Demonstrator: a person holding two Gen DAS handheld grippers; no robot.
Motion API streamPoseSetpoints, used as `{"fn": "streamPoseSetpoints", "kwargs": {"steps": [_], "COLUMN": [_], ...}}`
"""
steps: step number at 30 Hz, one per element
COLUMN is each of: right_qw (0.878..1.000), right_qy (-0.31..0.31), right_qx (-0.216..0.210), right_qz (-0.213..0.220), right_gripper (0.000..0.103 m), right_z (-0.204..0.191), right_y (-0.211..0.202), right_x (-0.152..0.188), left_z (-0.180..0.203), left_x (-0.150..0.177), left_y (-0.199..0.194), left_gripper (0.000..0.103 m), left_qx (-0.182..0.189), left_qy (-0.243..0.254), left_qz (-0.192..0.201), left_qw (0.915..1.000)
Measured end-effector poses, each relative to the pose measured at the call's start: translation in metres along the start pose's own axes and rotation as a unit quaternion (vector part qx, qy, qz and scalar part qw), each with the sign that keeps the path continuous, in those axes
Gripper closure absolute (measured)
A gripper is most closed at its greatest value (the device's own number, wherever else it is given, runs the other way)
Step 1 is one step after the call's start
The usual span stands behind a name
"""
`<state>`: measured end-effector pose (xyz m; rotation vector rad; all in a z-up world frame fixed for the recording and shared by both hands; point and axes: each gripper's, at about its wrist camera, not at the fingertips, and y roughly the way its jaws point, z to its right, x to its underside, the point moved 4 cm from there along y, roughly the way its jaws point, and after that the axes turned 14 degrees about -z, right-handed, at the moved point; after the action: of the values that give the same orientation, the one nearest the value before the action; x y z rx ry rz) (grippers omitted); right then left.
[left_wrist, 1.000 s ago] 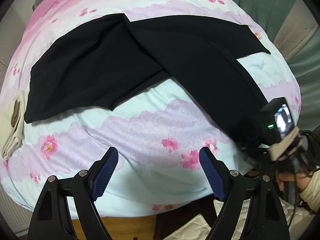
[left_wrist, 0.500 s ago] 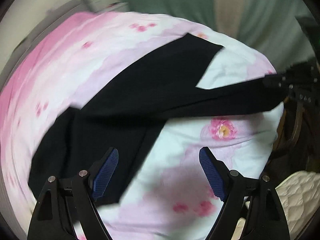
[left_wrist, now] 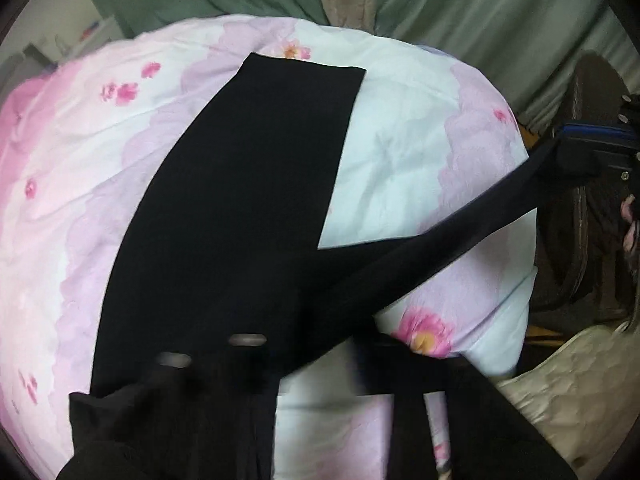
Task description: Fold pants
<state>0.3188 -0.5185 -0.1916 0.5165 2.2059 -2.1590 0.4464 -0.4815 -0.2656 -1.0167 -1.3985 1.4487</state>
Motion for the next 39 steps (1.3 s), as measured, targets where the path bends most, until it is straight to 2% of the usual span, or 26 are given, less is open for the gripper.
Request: {"fn": "streamPoseSetpoints", "kwargs": {"steps": [4, 8, 11, 13, 14, 16, 17, 19, 22, 23, 25, 26, 29, 32, 35, 39], "right_qw": [0.999, 0.998, 0.999, 0.999, 0.999, 0.998, 0.997, 0.995, 0.99, 0.988, 0.986, 0.984, 0.983, 0.982, 0.988, 0.991], "right_qy": [0.029, 0.038, 0.037, 0.034, 0.034, 0.048, 0.062, 0.088, 0.137, 0.152, 0.167, 0.172, 0.177, 0.174, 0.128, 0.058], "right_qx": [-0.014, -0.007, 0.0, 0.013, 0.029, 0.046, 0.043, 0.043, 0.024, 0.014, 0.002, -0.004, -0.023, -0.026, -0.01, -0.041], "right_qz": [0.021, 0.042, 0.031, 0.016, 0.01, -0.002, -0.008, -0.013, -0.025, -0.026, -0.029, -0.036, -0.051, -0.075, -0.089, -0.11], "right_gripper": [0.1, 0.1, 0.1, 0.1, 0.102, 0.102, 0.102, 0.102, 0.102, 0.099, 0.076, 0.06, 0.059, 0.059, 0.056, 0.046], "right_z": [0.029, 0.067, 0.096, 0.12, 0.131, 0.155, 0.167, 0.186, 0.209, 0.213, 0.216, 0.217, 0.212, 0.193, 0.154, 0.087], "right_y": [-0.003, 0.005, 0.023, 0.046, 0.057, 0.076, 0.086, 0.099, 0.117, 0.121, 0.127, 0.132, 0.146, 0.155, 0.15, 0.133], "right_x": [-0.032, -0.091, -0.136, -0.173, -0.189, -0.219, -0.231, -0.248, -0.26, -0.261, -0.254, -0.247, -0.225, -0.19, -0.152, -0.111], "left_z": [-0.023, -0.06, -0.088, -0.107, -0.112, -0.128, -0.135, -0.146, -0.158, -0.16, -0.163, -0.161, -0.153, -0.137, -0.117, -0.087], "left_x": [-0.042, -0.099, -0.139, -0.154, -0.154, -0.15, -0.148, -0.143, -0.124, -0.119, -0.099, -0.087, -0.043, 0.013, 0.07, 0.14], "left_y": [-0.016, -0.025, -0.004, 0.007, 0.006, -0.003, -0.009, -0.018, -0.03, -0.032, -0.035, -0.035, -0.029, -0.02, -0.011, -0.007], "left_gripper": [0.087, 0.089, 0.086, 0.085, 0.081, 0.06, 0.044, 0.042, 0.042, 0.039, 0.038, 0.037, 0.037, 0.036, 0.035, 0.03], "left_qx": [-0.021, -0.036, -0.05, -0.086, -0.095, -0.101, -0.104, -0.112, -0.117, -0.117, -0.117, -0.111, -0.105, -0.08, -0.043, 0.006], "left_qy": [-0.021, -0.056, -0.082, -0.108, -0.118, -0.15, -0.162, -0.179, -0.203, -0.21, -0.228, -0.233, -0.26, -0.318, -0.381, -0.455], "left_qz": [0.018, 0.032, -0.007, -0.031, -0.029, -0.001, 0.012, 0.029, 0.041, 0.043, 0.045, 0.044, 0.038, 0.022, 0.004, -0.015], "left_qw": [0.9994, 0.9973, 0.9954, 0.9899, 0.9881, 0.9836, 0.9812, 0.977, 0.9713, 0.9698, 0.9655, 0.965, 0.9591, 0.9445, 0.9237, 0.8904]}}
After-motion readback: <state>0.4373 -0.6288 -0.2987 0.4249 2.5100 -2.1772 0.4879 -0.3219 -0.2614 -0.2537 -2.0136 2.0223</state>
